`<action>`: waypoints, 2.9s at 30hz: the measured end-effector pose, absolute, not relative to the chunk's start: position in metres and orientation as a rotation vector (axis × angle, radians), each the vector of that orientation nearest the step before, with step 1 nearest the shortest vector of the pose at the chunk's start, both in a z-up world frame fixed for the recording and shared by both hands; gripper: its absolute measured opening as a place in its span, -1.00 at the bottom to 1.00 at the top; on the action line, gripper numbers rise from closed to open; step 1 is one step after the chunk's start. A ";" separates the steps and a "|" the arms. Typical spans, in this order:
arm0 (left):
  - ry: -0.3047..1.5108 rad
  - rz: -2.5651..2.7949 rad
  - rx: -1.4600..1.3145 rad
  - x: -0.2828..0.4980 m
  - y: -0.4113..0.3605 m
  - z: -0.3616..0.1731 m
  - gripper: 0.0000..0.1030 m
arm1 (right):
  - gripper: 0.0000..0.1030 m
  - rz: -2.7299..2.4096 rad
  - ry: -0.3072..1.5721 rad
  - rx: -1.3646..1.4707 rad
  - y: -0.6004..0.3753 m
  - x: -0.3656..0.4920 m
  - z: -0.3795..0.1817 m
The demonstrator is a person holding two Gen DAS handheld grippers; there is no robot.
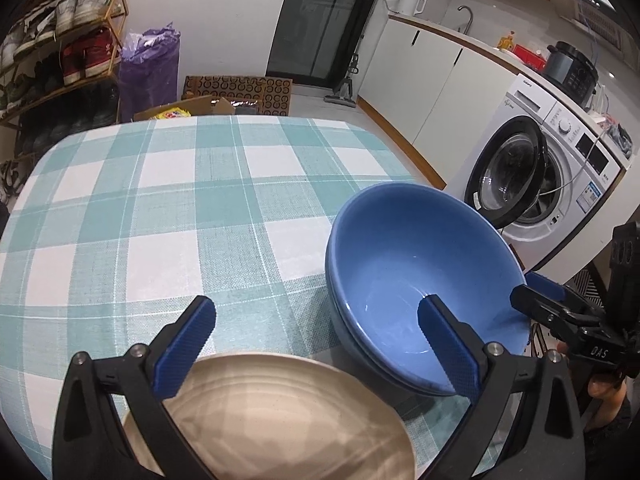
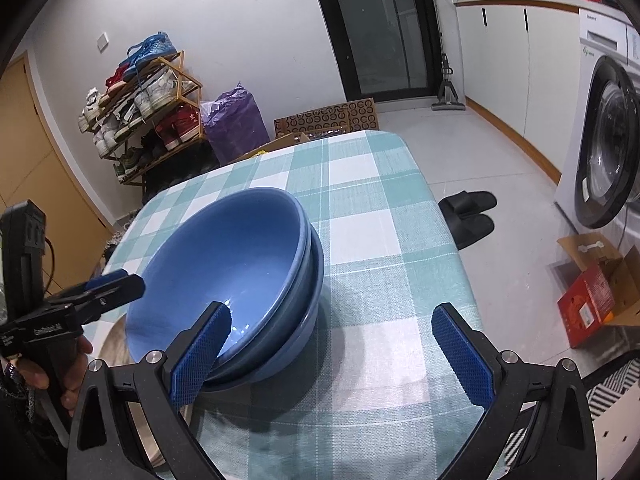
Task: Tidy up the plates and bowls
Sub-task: 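Close both grippers on opposite rims of the stacked blue bowls, then lift the stacked blue bowls with both grippers and carry them over the cream plates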
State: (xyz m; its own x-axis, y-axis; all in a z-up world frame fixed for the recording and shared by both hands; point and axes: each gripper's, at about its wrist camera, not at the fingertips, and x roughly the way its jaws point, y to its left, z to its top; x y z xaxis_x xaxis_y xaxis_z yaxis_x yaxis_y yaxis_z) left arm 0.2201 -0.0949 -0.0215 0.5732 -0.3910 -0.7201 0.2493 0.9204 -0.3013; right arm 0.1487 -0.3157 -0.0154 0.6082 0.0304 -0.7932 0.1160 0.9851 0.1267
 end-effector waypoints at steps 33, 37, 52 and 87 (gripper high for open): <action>0.946 -0.436 -0.153 0.233 -0.118 -0.032 -0.14 | -0.07 0.071 0.964 0.223 -0.302 0.174 -0.030; 0.938 -0.449 -0.151 0.232 -0.120 -0.031 -0.24 | -0.09 0.066 0.963 0.216 -0.300 0.174 -0.030; 0.934 -0.444 -0.138 0.229 -0.122 -0.029 -0.47 | -0.27 0.038 0.964 0.199 -0.301 0.171 -0.030; 0.899 -0.432 -0.101 0.217 -0.127 -0.013 -0.47 | -0.28 0.023 0.939 0.189 -0.300 0.158 -0.018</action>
State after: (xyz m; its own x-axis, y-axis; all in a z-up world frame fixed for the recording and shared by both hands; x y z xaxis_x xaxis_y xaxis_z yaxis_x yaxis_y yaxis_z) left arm 0.2168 -0.1269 -0.0131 0.5434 -0.4049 -0.7354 0.3210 0.9096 -0.2636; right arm 0.1576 -0.3003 -0.0183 0.5913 0.1018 -0.8000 0.0621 0.9833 0.1711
